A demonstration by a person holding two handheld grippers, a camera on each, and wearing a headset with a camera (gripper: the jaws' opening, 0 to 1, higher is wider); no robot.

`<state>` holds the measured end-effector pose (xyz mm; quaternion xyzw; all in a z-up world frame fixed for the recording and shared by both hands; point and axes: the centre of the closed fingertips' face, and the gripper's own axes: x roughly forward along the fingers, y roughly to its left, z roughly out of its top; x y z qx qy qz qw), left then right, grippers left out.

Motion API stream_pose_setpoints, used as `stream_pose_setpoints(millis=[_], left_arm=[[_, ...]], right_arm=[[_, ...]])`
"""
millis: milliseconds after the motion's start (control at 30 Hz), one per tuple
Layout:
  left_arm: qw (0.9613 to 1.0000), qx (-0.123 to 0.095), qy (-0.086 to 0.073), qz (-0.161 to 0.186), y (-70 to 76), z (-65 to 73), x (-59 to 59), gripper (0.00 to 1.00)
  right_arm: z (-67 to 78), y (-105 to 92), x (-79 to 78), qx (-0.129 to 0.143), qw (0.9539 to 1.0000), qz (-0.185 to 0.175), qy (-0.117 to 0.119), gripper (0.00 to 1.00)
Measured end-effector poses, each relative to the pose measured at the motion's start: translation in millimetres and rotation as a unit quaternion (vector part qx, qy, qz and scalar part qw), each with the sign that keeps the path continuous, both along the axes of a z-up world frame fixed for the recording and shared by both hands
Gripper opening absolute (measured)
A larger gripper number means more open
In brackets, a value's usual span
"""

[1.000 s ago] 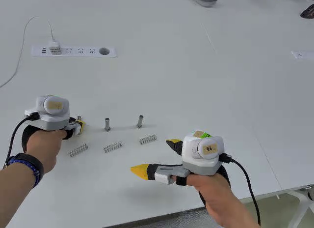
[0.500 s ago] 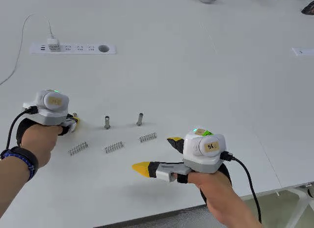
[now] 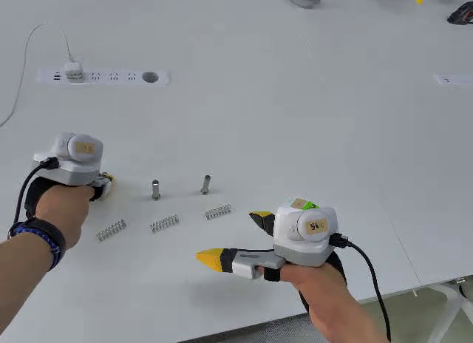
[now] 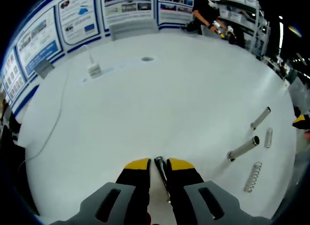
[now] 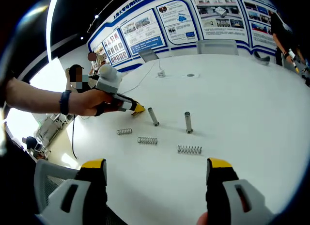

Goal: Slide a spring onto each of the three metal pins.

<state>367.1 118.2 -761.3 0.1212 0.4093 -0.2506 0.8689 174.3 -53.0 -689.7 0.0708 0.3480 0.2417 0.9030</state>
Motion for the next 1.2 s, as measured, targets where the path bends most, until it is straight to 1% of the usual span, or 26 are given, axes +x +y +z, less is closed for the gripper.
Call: stream_pose_setpoints(millis=[33,67,167,233,267,333,367,433,567,633,667,700,800,933,1200], left_arm=[[1.0000,0.007,-0.003,0.000,0.1,-0.3,0.4,0.14],[0.9995,0.027,-0.011,-0.013,1.1,-0.2,0.2,0.14],[0.9994,0.028,-0.017,-0.013,-1.8,-0.1,-0.3,0.14],[0.9995,0.028,-0.014,-0.009,-0.3,0.4,-0.4,0.12],[0.9993,0.032,-0.017,-0.011,-0.2,0.5,-0.1,0.10],[0.9995,0.022,-0.022,-0.001,2.5,4.3,-0.8,0.09],[0.9996,0.018,-0.023,-0.001,2.9,4.7,-1.6,0.08],[0.9998,0.012,-0.018,0.005,5.3,6.6,-5.0,0.08],[0.9999,-0.001,-0.017,-0.003,8.1,8.4,-11.8,0.08],[0.9998,-0.011,-0.016,0.002,9.9,10.2,-12.9,0.08],[0.9997,-0.018,-0.019,0.005,11.2,13.2,-13.2,0.08],[0.9996,-0.019,-0.021,0.006,12.4,14.6,-13.0,0.08],[0.9992,-0.020,-0.034,0.009,18.3,20.6,-10.6,0.08],[0.9987,-0.030,-0.034,0.025,25.6,23.7,-9.7,0.08],[0.9983,-0.034,-0.037,0.031,31.7,27.6,-13.9,0.08]], right_arm=[[-0.7,-0.7,0.0,-0.001,1.0000,-0.002,0.001,0.86],[-1.4,-1.4,0.0,-0.002,1.0000,-0.004,0.002,0.86],[-2.8,-1.6,0.3,0.001,1.0000,-0.006,0.003,0.86],[-2.8,-1.1,0.2,0.000,1.0000,-0.006,0.004,0.86],[-2.9,-1.1,0.4,0.001,1.0000,-0.006,0.004,0.86],[-2.3,-0.8,0.6,0.002,1.0000,-0.006,0.003,0.86],[-1.9,-0.9,0.7,0.002,1.0000,-0.006,0.002,0.86],[-1.7,-2.2,0.4,-0.001,1.0000,-0.006,0.001,0.86],[-2.1,-7.1,-0.3,-0.001,0.9999,-0.013,0.002,0.86],[-2.3,-8.0,-0.3,-0.001,0.9999,-0.015,0.002,0.85],[-2.2,-8.2,-0.3,0.000,0.9999,-0.016,0.002,0.85],[-2.1,-8.4,-0.2,0.001,0.9998,-0.018,0.002,0.85],[-2.4,-9.0,0.2,0.002,0.9998,-0.019,0.002,0.85],[-2.9,-11.0,-0.6,0.003,0.9998,-0.020,0.002,0.85],[-1.3,-14.5,-0.7,0.002,0.9997,-0.026,0.000,0.85]])
